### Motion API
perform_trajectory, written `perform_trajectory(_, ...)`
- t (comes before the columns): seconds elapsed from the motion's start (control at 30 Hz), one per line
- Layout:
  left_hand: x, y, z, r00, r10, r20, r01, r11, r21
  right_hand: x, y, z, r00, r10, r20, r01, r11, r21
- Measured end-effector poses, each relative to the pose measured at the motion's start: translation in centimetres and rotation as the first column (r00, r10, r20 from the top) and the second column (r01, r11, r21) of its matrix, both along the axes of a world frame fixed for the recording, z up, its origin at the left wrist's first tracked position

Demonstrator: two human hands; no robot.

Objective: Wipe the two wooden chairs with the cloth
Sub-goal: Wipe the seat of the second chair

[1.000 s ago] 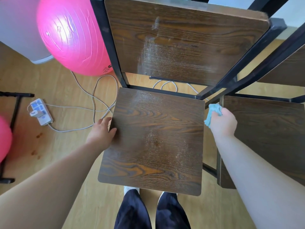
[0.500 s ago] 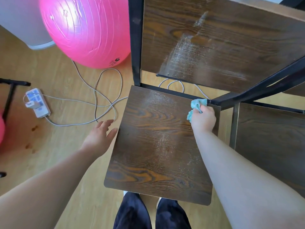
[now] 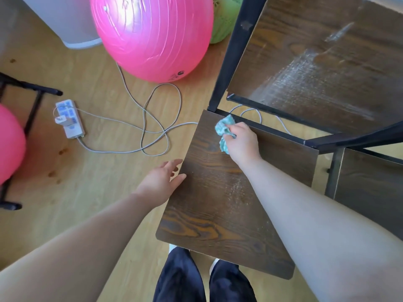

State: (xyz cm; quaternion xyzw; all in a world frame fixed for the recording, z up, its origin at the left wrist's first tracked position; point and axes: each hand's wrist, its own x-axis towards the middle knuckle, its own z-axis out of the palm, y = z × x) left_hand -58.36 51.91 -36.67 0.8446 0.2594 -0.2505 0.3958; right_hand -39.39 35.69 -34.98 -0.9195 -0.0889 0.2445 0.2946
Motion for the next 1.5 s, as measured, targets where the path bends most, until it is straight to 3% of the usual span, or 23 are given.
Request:
perform_trajectory(0.27,-1.5,-0.2,0.2,1.0,0.003,-0.014,-0.004,0.999,-0.048,-0.5,0.7,0.7,0.964,0.262,-0.046,-0.263,0.965,-0.005)
perform_trajectory(0.4,-1.7,-0.4,0.4,1.0,0.012,-0.027,-0.013,0.998,-0.064,-0.4,0.7,0.7,0.968,0.213,-0.134,-0.207,0.977,0.059)
perform_trajectory(0.67,-1.9,-1.0,0.4,0.997,0.073,-0.022,-0.075,0.993,-0.09,-2.2,1.3,-0.5,0.978,0.186,0.095,-0.176,0.979,-0.104)
perform_trajectory(0.83,-2.1,-0.9,0.4,0.993,0.106,-0.043,-0.11,0.988,-0.111,-3.7,0.7,-0.6,0.955,0.252,0.155,-0.243,0.967,-0.076)
perform_trajectory(1.27,-2.6,-0.9,0.5,0.98,0.169,-0.105,-0.179,0.98,-0.091,-14.8,-5.8,-1.1,0.865,0.498,0.053,-0.501,0.854,0.142)
perform_trajectory(1.43,-2.1,-1.3,0.7,0.989,0.101,-0.108,-0.105,0.994,-0.032,-20.4,-8.5,-1.6,0.787,0.617,0.02,-0.614,0.779,0.128)
perform_trajectory(1.5,-2.0,-1.3,0.6,0.99,0.091,-0.105,-0.094,0.995,-0.016,-22.4,-9.5,-1.6,0.717,0.696,0.019,-0.691,0.708,0.142)
